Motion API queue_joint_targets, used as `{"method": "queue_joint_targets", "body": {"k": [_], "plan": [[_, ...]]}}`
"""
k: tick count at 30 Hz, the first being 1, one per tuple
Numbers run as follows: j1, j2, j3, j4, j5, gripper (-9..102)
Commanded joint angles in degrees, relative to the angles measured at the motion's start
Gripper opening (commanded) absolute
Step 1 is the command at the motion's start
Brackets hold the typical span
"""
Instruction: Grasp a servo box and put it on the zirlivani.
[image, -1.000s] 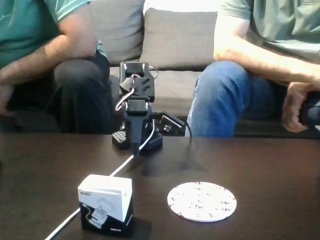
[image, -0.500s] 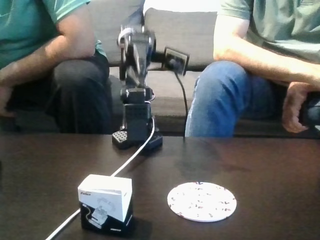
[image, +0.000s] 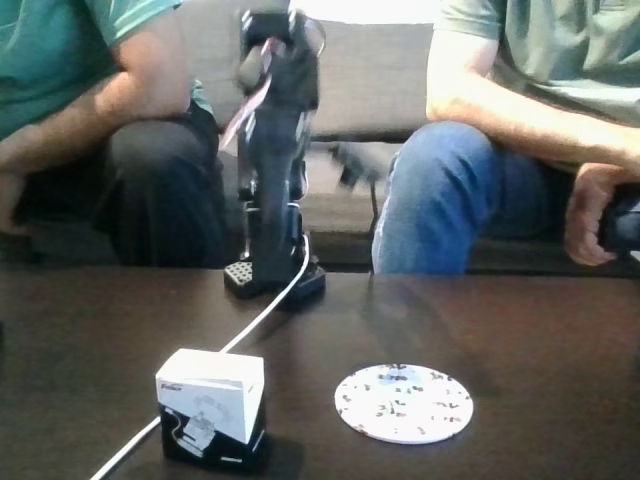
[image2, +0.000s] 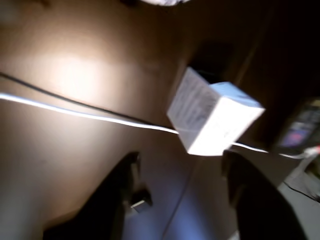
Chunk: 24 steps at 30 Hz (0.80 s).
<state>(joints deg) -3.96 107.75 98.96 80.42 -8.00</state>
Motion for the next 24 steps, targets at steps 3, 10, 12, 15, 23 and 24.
{"method": "queue_joint_targets", "body": {"k": [3, 10, 12, 15, 23, 24], "plan": [[3.87, -7.82, -7.82, -0.35, -5.54, 21], [4.22, -5.19, -14.15, -0.26, 1.49, 20], [4.31, -3.25, -14.85, -0.35, 6.06, 20], [3.87, -0.44, -14.59, 0.35, 8.79, 21], [4.83, 2.29, -11.34, -0.44, 5.89, 21], [5.71, 2.29, -11.07, -0.88, 5.80, 21]]}}
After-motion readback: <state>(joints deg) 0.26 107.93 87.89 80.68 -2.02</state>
